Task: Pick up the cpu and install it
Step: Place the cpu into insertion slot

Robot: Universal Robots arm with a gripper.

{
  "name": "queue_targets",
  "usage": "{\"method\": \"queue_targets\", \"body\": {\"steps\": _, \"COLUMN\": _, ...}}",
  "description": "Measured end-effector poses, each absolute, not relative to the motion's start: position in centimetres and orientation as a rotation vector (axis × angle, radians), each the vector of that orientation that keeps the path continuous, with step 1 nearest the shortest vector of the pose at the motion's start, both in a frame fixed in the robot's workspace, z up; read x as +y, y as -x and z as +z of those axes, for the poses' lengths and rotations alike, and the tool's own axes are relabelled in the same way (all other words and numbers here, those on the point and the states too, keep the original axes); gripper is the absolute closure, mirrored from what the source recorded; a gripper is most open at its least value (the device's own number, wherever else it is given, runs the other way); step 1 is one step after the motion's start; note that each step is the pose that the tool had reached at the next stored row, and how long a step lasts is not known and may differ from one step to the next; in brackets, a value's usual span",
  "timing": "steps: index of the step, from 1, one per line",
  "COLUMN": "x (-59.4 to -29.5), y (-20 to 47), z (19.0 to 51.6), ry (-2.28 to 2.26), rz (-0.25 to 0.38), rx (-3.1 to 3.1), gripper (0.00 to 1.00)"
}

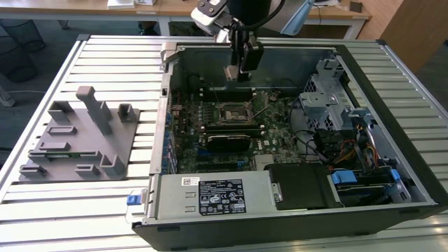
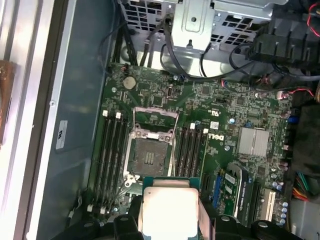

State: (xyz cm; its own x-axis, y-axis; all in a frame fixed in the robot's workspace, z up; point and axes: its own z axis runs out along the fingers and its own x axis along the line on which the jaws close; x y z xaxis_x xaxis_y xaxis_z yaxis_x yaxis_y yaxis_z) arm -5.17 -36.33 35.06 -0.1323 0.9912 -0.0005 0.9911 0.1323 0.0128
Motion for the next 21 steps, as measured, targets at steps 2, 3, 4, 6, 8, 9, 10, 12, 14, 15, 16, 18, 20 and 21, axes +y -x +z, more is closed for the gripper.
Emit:
{"method": "queue_targets", "body": {"steps": 2, "x": -36.2, "y": 5.2, "z": 35.0, "ry": -2.076, "rz": 0.014, "rx": 2.345, "gripper": 0.47}}
{"method": "queue_targets", "body": {"steps": 3, "x": -36.1, "y": 5.2, "z": 34.9, "ry": -2.077, "rz": 0.014, "rx": 2.343, "gripper": 0.47}}
{"method": "queue_targets", "body": {"steps": 4, "x": -36.0, "y": 5.1, "z": 34.8, "ry": -2.078, "rz": 0.014, "rx": 2.343, "gripper": 0.47}}
{"method": "queue_targets", "body": {"steps": 6, "x": -35.7, "y": 5.0, "z": 34.5, "ry": -2.078, "rz": 0.014, "rx": 2.342, "gripper": 0.47}}
{"method": "queue_targets", "body": {"steps": 8, "x": -35.4, "y": 4.8, "z": 34.2, "ry": -2.080, "rz": 0.014, "rx": 2.341, "gripper": 0.47}}
{"method": "queue_targets", "body": {"steps": 9, "x": -35.4, "y": 4.8, "z": 34.1, "ry": -2.087, "rz": 0.015, "rx": 2.335, "gripper": 0.47}}
{"method": "queue_targets", "body": {"steps": 10, "x": -35.4, "y": 4.7, "z": 33.9, "ry": -2.097, "rz": 0.014, "rx": 2.325, "gripper": 0.47}}
{"method": "queue_targets", "body": {"steps": 12, "x": -35.4, "y": 4.7, "z": 33.7, "ry": -2.120, "rz": 0.014, "rx": 2.305, "gripper": 0.47}}
{"method": "queue_targets", "body": {"steps": 14, "x": -35.4, "y": 4.6, "z": 33.5, "ry": -2.139, "rz": 0.014, "rx": 2.287, "gripper": 0.47}}
{"method": "queue_targets", "body": {"steps": 15, "x": -35.3, "y": 4.6, "z": 33.4, "ry": -2.140, "rz": 0.013, "rx": 2.286, "gripper": 0.47}}
{"method": "queue_targets", "body": {"steps": 16, "x": -35.3, "y": 4.6, "z": 33.2, "ry": -2.140, "rz": 0.014, "rx": 2.285, "gripper": 0.47}}
{"method": "queue_targets", "body": {"steps": 18, "x": -35.2, "y": 4.6, "z": 32.8, "ry": -2.140, "rz": 0.014, "rx": 2.286, "gripper": 0.47}}
{"method": "queue_targets", "body": {"steps": 20, "x": -35.2, "y": 4.6, "z": 32.6, "ry": -2.140, "rz": 0.014, "rx": 2.286, "gripper": 0.47}}
{"method": "queue_targets", "body": {"steps": 21, "x": -35.2, "y": 4.6, "z": 32.6, "ry": -2.140, "rz": 0.014, "rx": 2.286, "gripper": 0.47}}
